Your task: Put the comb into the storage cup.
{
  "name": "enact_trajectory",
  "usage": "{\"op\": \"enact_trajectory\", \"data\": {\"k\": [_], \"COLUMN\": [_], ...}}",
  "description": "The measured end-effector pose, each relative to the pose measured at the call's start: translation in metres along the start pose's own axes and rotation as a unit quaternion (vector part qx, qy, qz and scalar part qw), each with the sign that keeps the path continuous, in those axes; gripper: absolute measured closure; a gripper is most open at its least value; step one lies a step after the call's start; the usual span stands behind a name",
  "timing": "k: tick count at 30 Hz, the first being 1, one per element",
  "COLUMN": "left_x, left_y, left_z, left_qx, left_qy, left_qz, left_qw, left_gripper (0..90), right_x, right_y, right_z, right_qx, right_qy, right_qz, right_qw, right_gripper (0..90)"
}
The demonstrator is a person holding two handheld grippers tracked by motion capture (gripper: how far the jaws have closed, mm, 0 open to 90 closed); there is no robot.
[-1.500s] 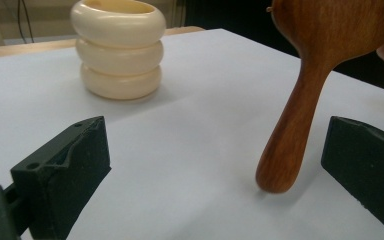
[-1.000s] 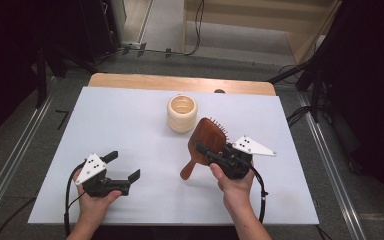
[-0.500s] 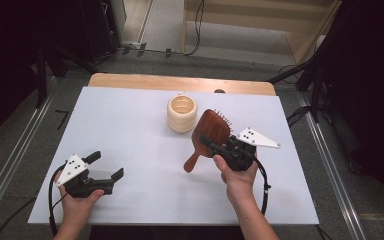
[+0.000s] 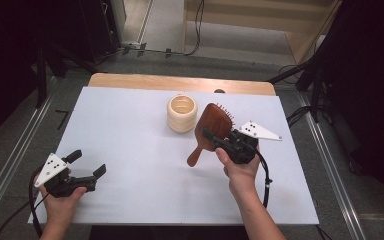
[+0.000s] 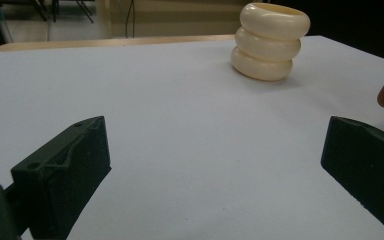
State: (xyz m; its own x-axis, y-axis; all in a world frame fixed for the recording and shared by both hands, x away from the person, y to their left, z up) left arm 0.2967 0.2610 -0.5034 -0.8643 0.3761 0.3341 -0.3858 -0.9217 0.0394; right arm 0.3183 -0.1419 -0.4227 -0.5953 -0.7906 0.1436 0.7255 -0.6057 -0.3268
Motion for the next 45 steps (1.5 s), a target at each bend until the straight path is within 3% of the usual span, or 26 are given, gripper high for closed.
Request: {"op": "enact_trajectory", "data": {"k": [3, 11, 15, 24, 45], "left_x": [-0.001, 0.0, 0.0, 0.001, 0.001], "left_y": [-0.001, 0.004, 0.004, 0.003, 0.002], "left_z": [-0.001, -0.004, -0.004, -0.004, -0.004], "left_qx": [0.004, -0.01, -0.005, 0.004, 0.011], "left_qy": [0.001, 0.004, 0.009, 0.009, 0.011], "left_qz": [-0.001, -0.002, -0.002, -0.022, -0.025], "left_qw": [1.0, 0.9999, 0.9999, 0.9997, 0.9995], "left_gripper": [0.0, 2.2, 2.2, 0.0, 0.0], "right_x": [0.0, -0.003, -0.006, -0.011, -0.016], "right_y": [0.003, 0.01, 0.012, 0.016, 0.024], "right_z": [0.001, 0.01, 0.014, 0.024, 0.044], "right_qx": [0.0, 0.001, 0.0, 0.006, 0.01], "right_qy": [0.0, 0.005, 0.009, 0.01, 0.021], "right_qz": [-0.003, -0.006, -0.005, -0.005, -0.005], "right_qw": [1.0, 1.0, 0.9999, 0.9999, 0.9997], "right_gripper": [54.7, 54.6, 54.6, 54.6, 54.5]}}
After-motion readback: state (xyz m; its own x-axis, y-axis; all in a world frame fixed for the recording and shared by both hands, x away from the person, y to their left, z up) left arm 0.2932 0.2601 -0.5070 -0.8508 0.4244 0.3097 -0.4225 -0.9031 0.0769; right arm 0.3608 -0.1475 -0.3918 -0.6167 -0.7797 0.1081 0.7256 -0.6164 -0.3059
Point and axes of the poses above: each handheld gripper's, and its own axes: x roughly backward along the jaws, z roughly out of its top, y roughly to its right, the point moved 6 cm from there along -x, roughly forward along the jaws, and after that the axes turned 11 degrees about z, right-handed, at the moved point
